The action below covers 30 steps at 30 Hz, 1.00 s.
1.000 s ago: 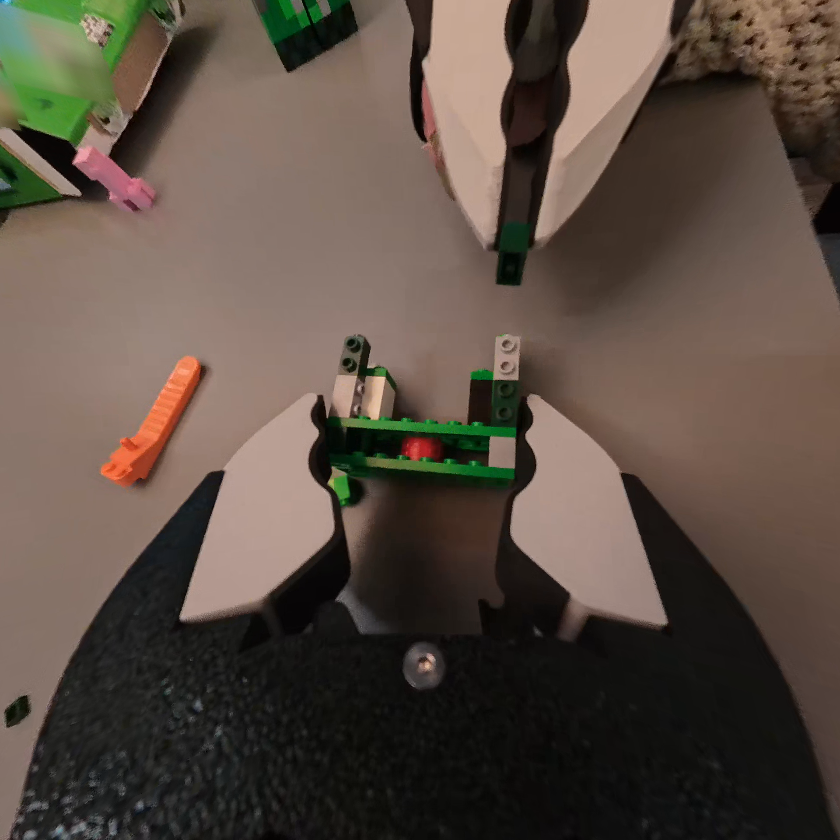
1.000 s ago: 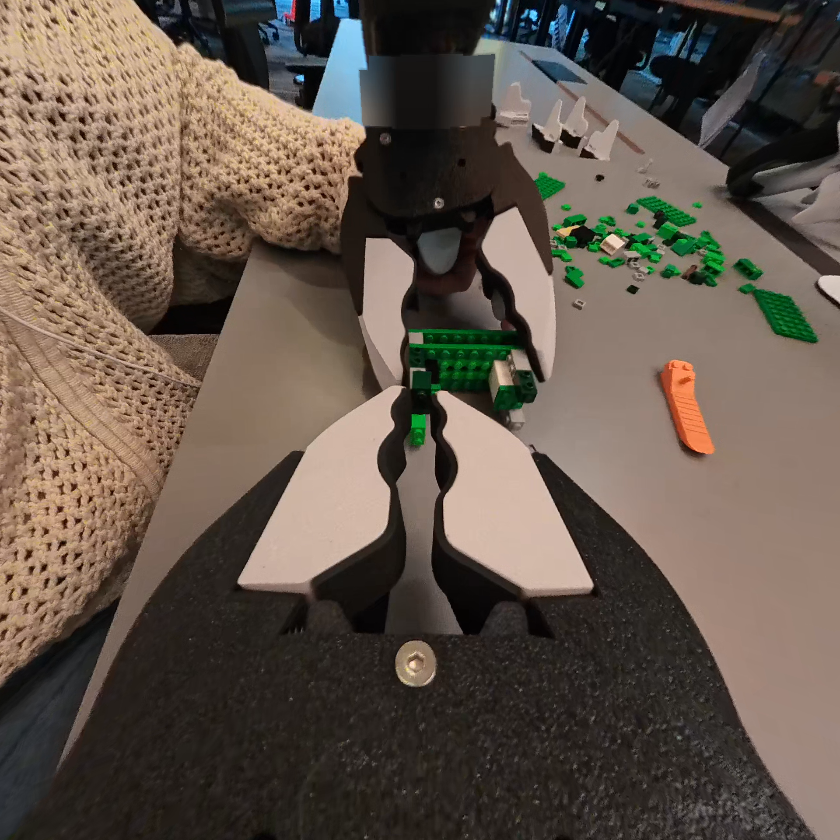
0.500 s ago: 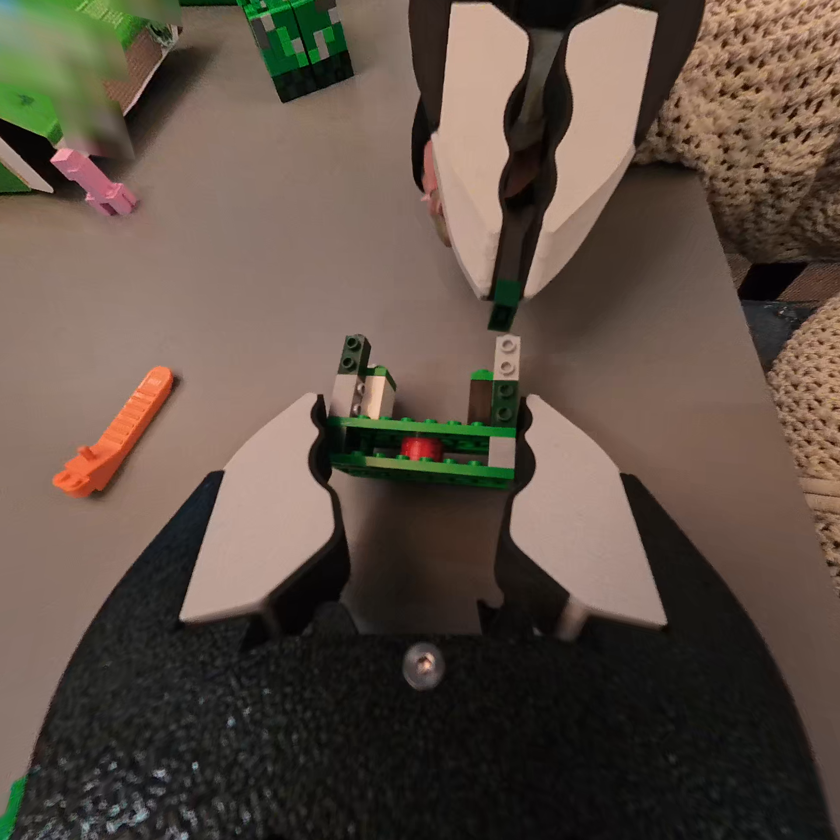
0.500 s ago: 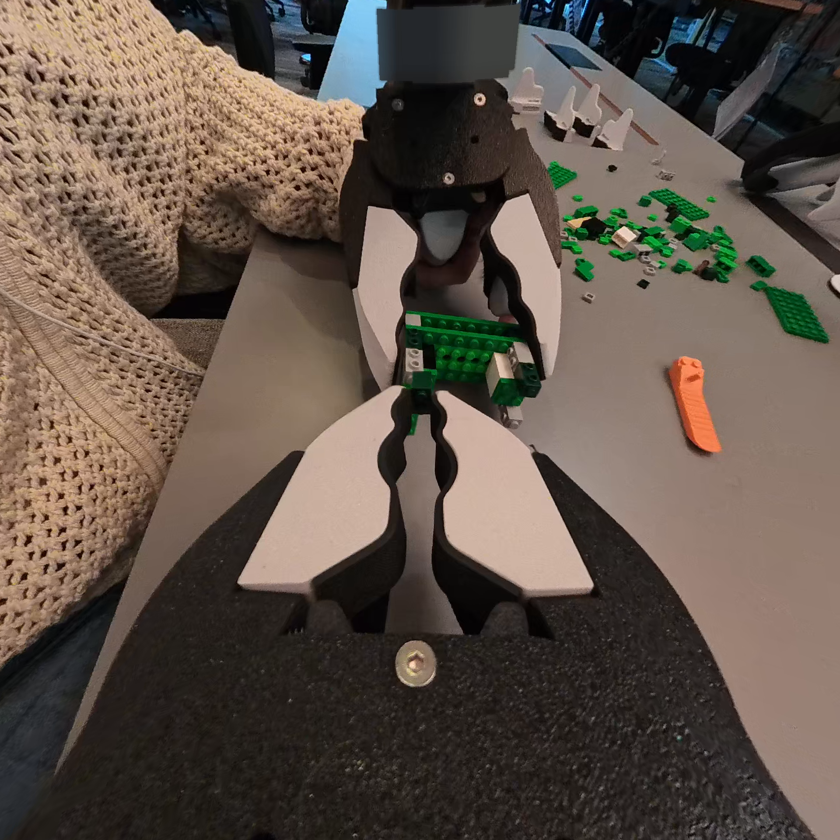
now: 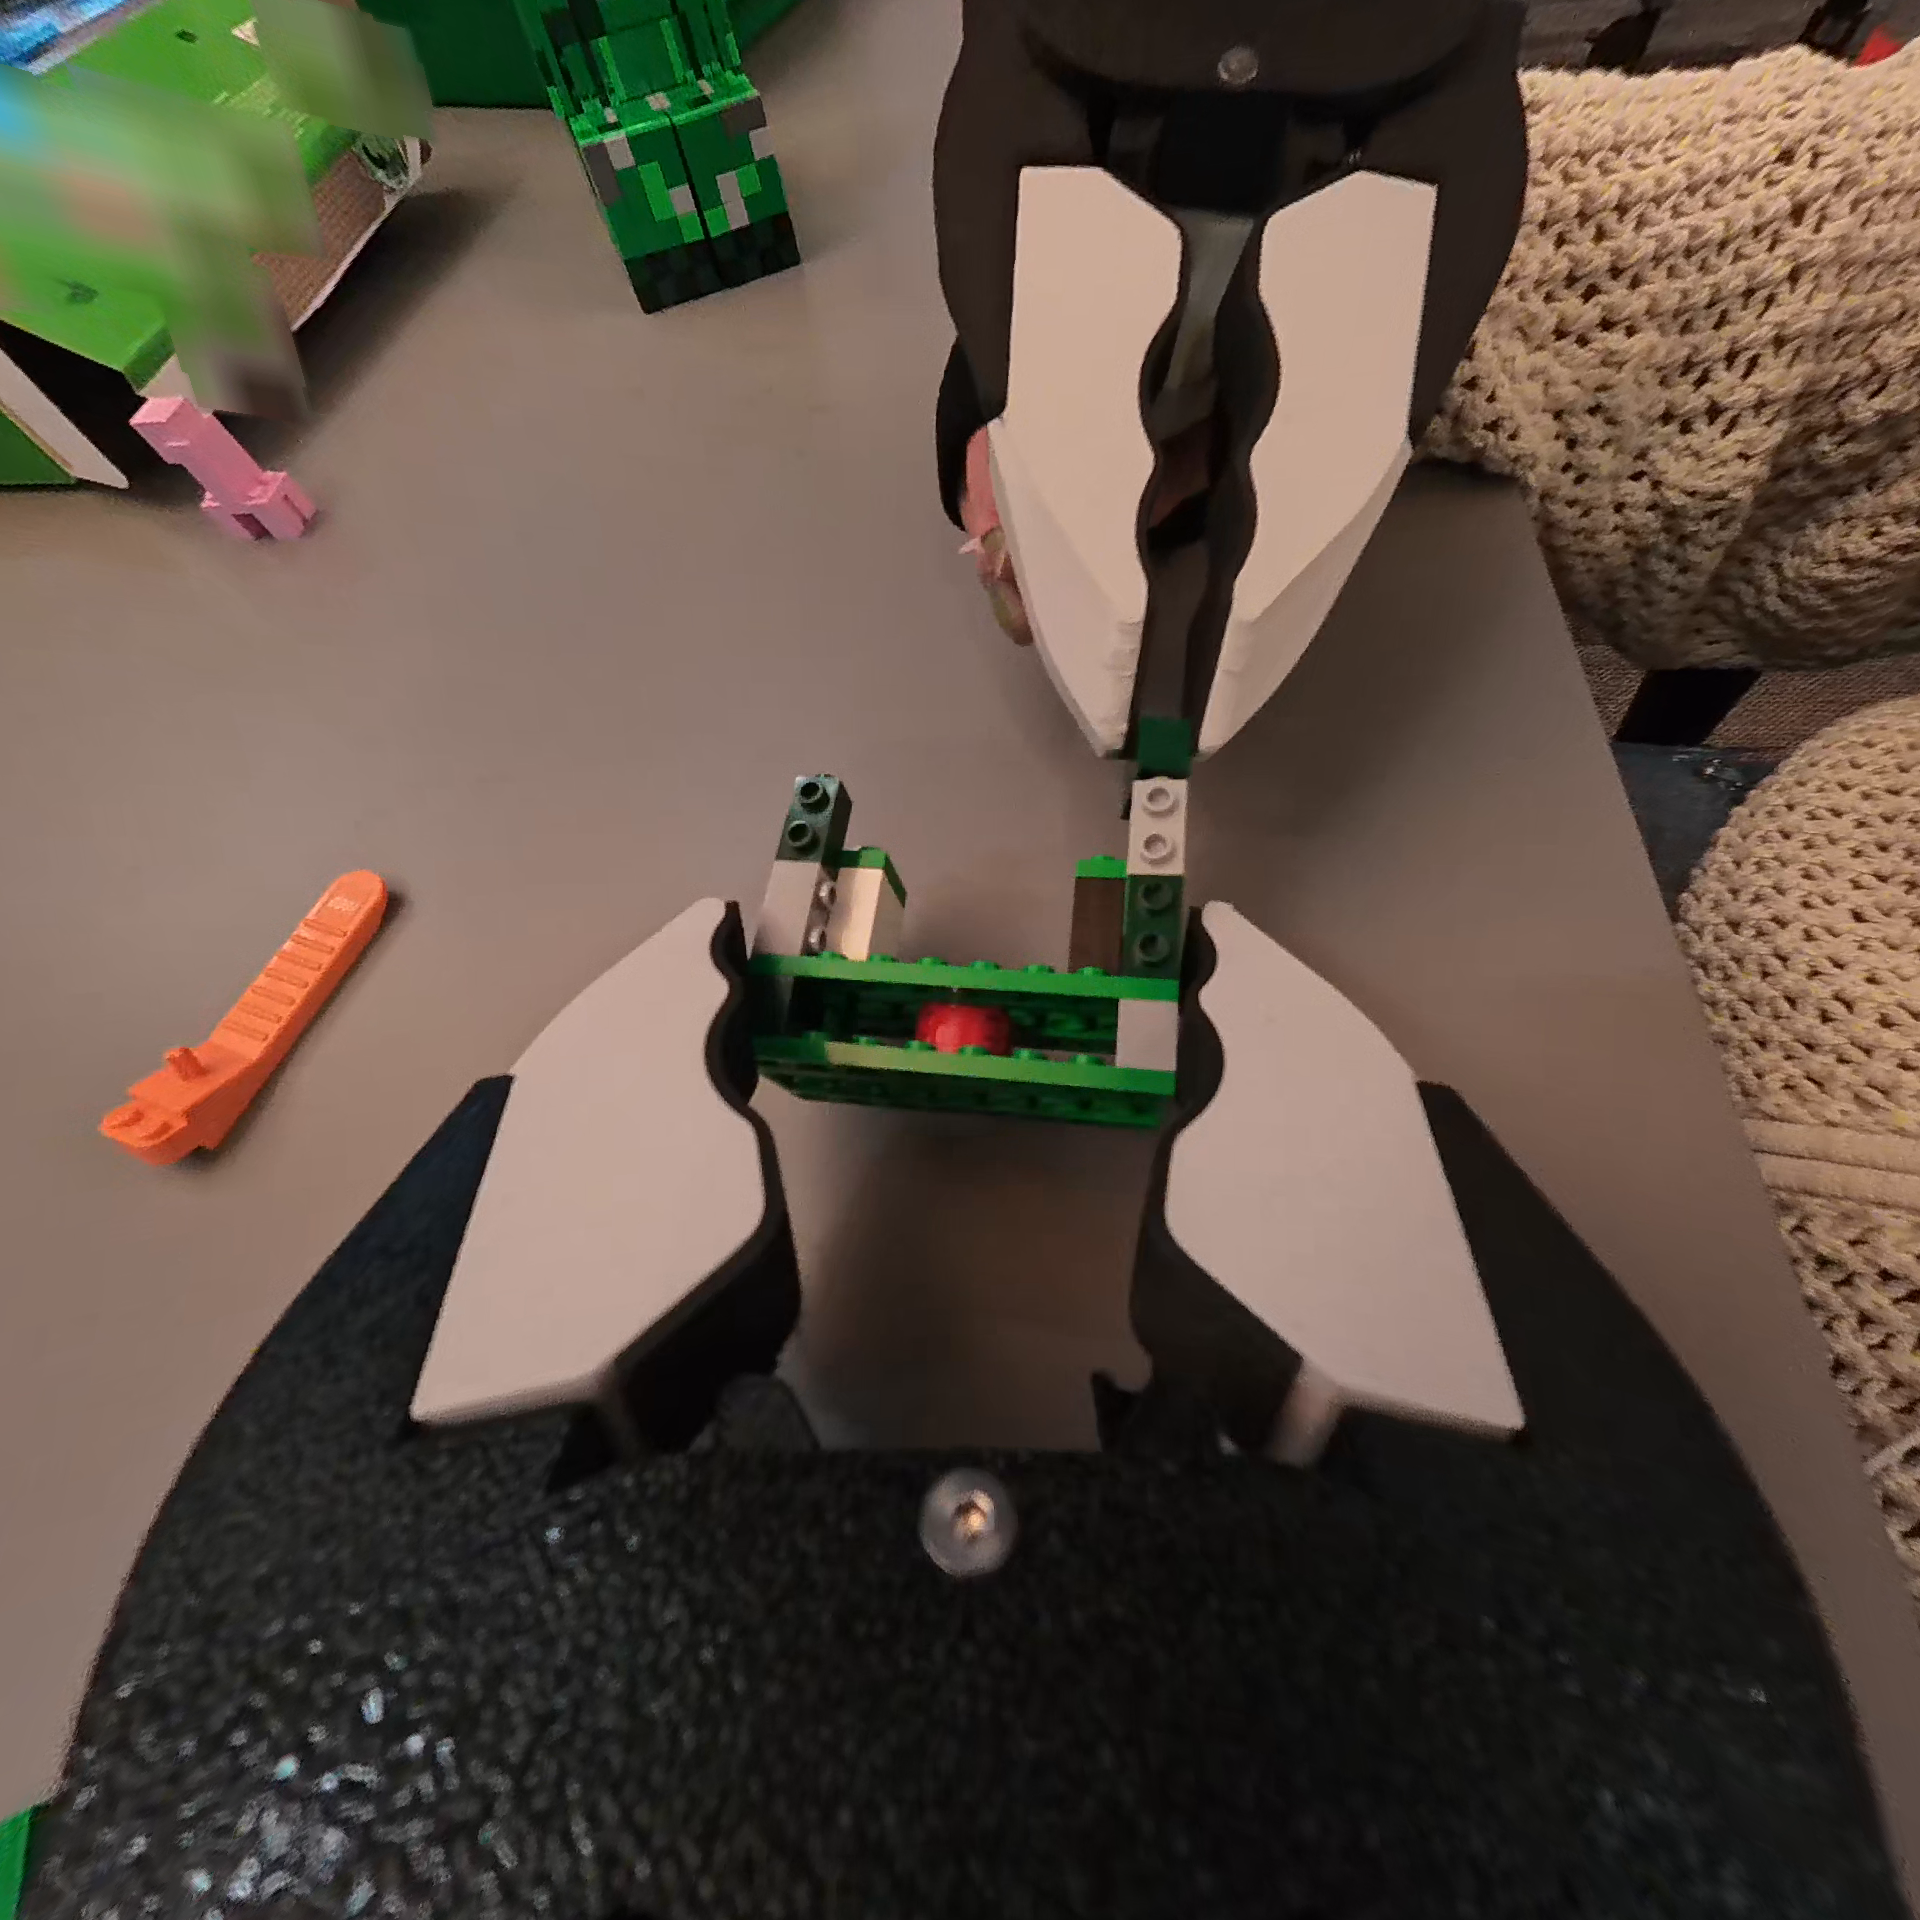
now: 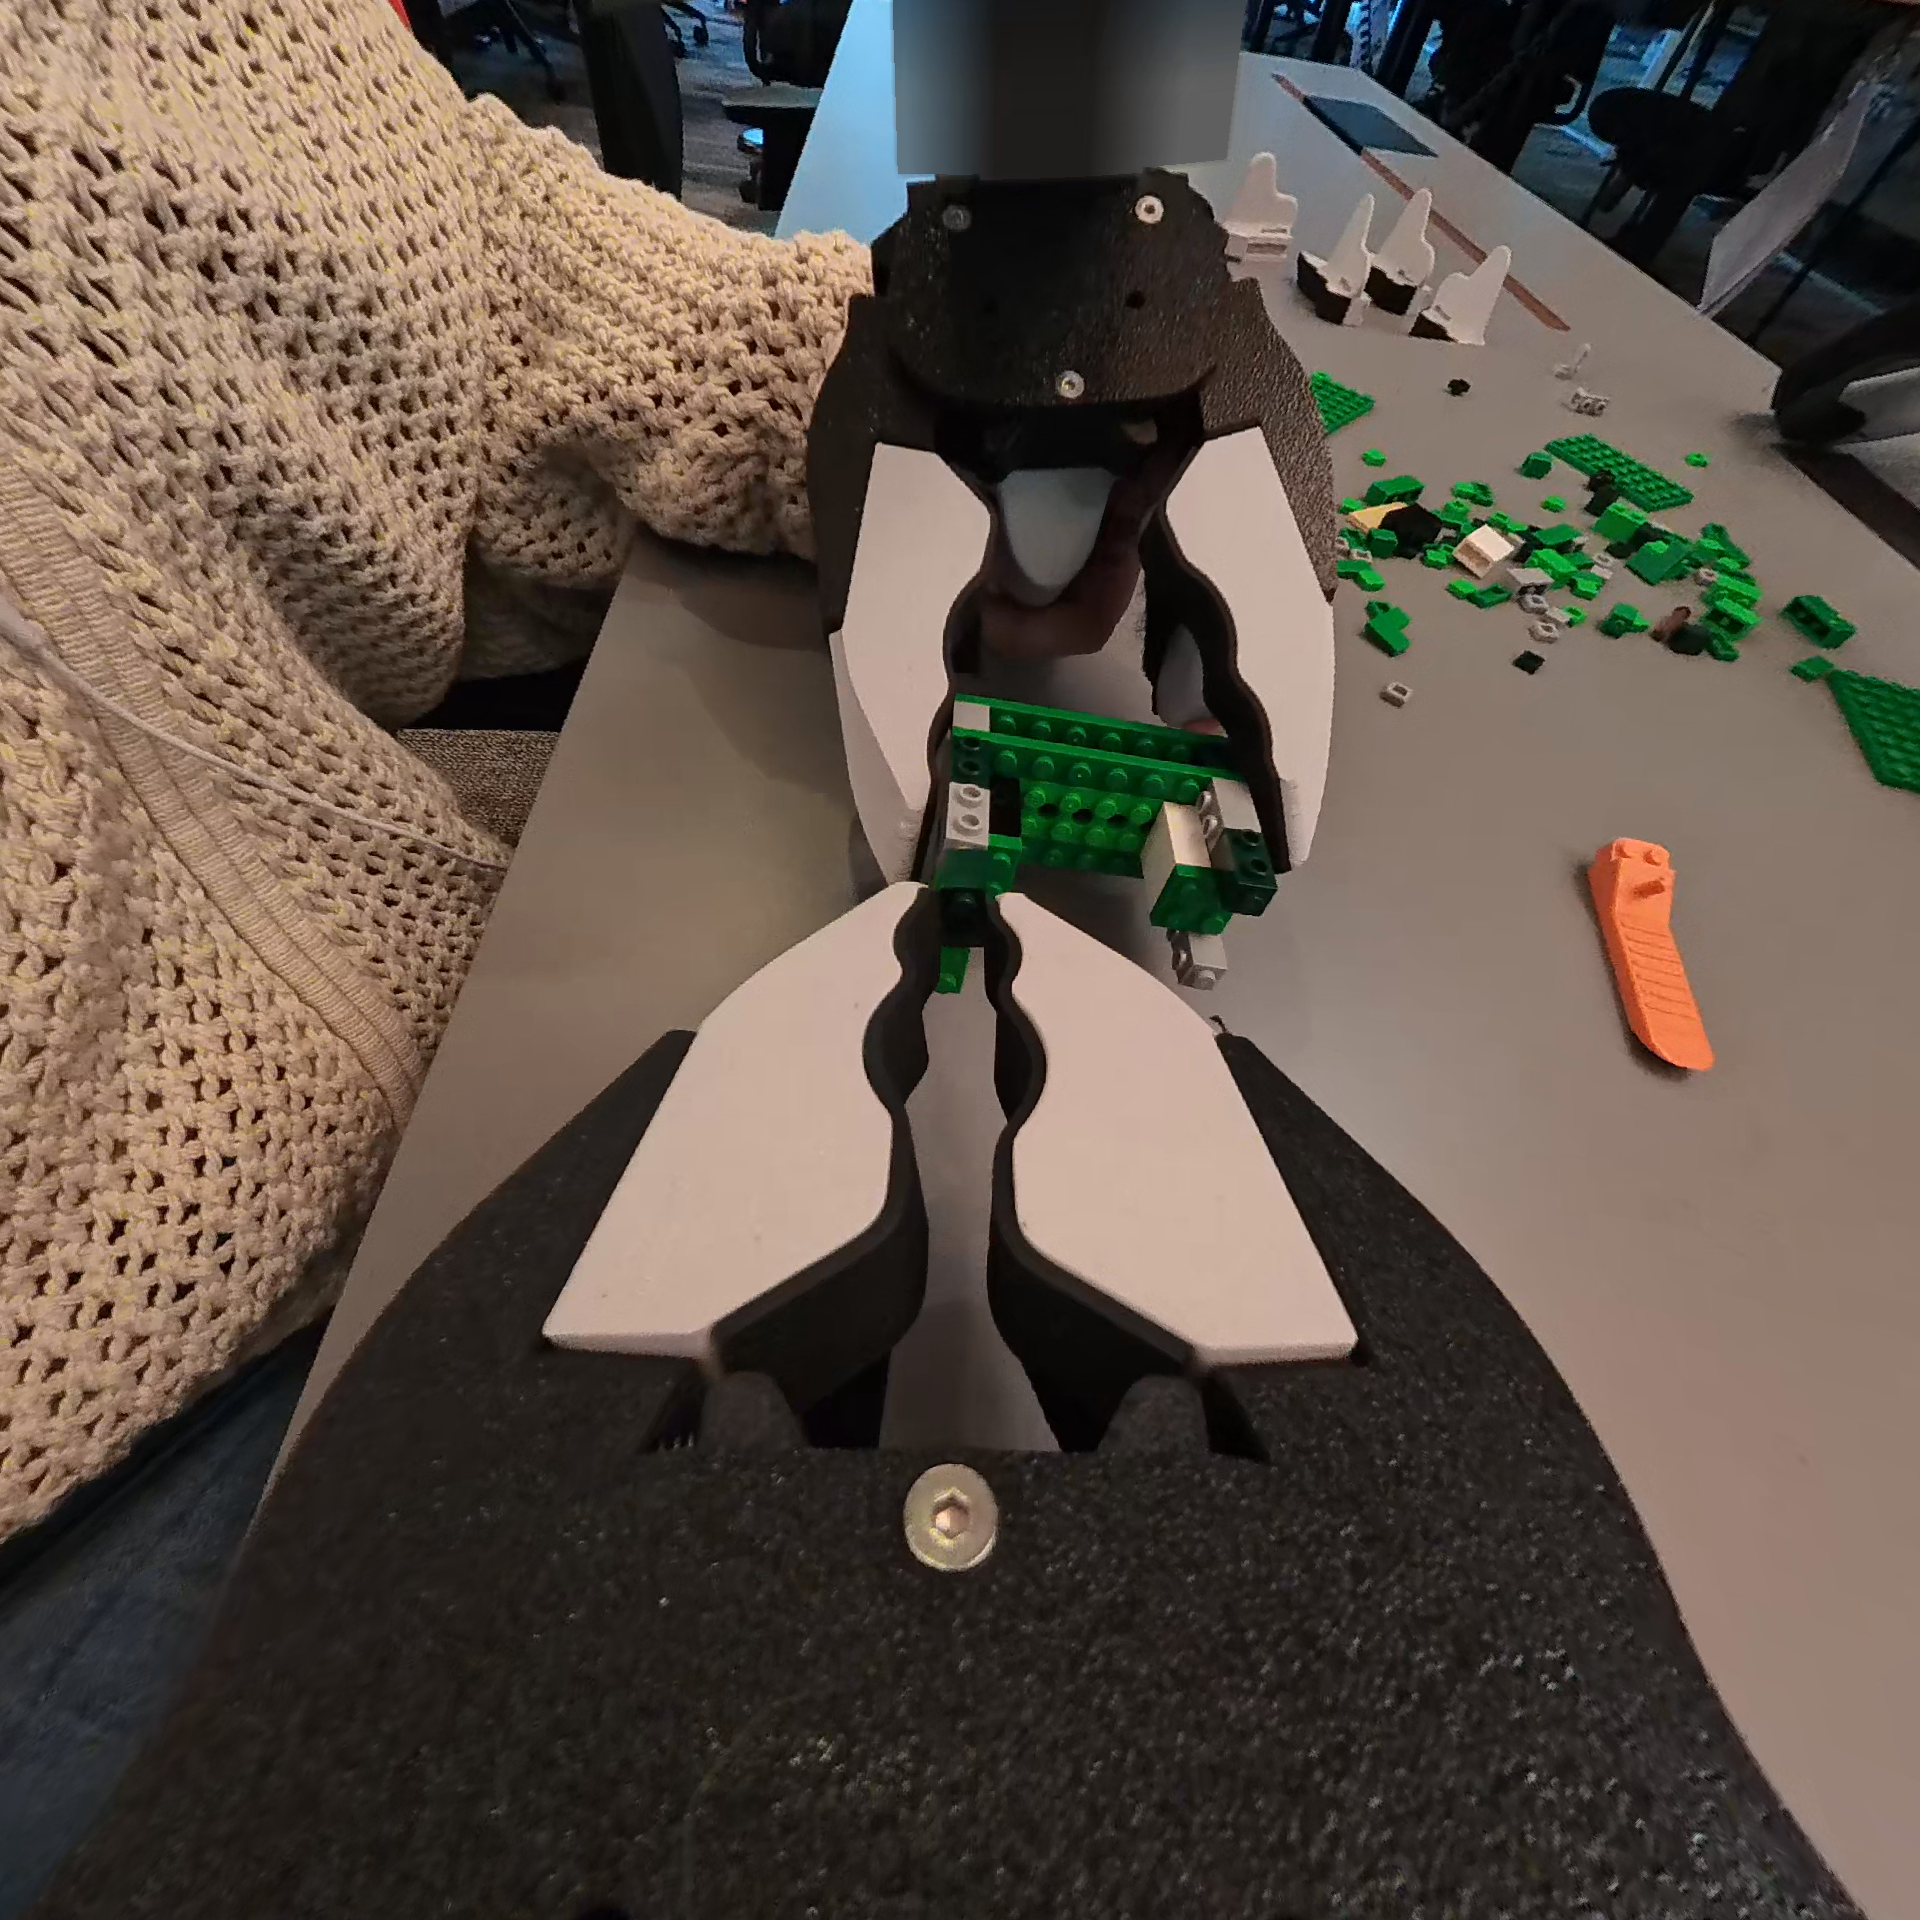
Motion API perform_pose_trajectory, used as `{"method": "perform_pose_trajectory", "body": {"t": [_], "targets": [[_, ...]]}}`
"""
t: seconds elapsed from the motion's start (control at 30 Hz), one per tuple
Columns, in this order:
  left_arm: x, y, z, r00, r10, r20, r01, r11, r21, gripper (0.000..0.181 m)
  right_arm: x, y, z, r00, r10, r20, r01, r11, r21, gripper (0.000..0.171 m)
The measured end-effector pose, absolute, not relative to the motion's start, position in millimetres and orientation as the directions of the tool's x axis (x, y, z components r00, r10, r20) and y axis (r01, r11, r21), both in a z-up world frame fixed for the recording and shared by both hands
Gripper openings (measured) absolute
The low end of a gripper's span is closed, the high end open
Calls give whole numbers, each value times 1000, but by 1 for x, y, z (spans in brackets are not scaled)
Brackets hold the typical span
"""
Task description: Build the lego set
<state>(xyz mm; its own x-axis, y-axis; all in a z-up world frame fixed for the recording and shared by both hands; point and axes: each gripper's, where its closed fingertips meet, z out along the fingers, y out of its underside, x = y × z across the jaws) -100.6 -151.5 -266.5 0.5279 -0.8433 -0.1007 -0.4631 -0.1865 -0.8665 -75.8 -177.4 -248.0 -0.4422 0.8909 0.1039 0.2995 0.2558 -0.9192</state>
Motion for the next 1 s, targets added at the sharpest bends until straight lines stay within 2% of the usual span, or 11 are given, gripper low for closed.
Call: {"method": "perform_pose_trajectory", "body": {"t": [0.2, 0.53, 1.0], "targets": [[-101, -152, -268, 529, -843, -100, -466, -191, -864, 79, -77, -178, -249, -441, 890, 111, 307, 266, -914, 7], [-107, -154, -288, 521, -834, -182, -591, -199, -781, 79, -81, -179, -270, -459, 881, 117, 426, 334, -841, 7], [-108, -153, -289, 529, -825, -199, -602, -200, -773, 79, -82, -179, -271, -450, 883, 134, 428, 345, -836, 8]]}}
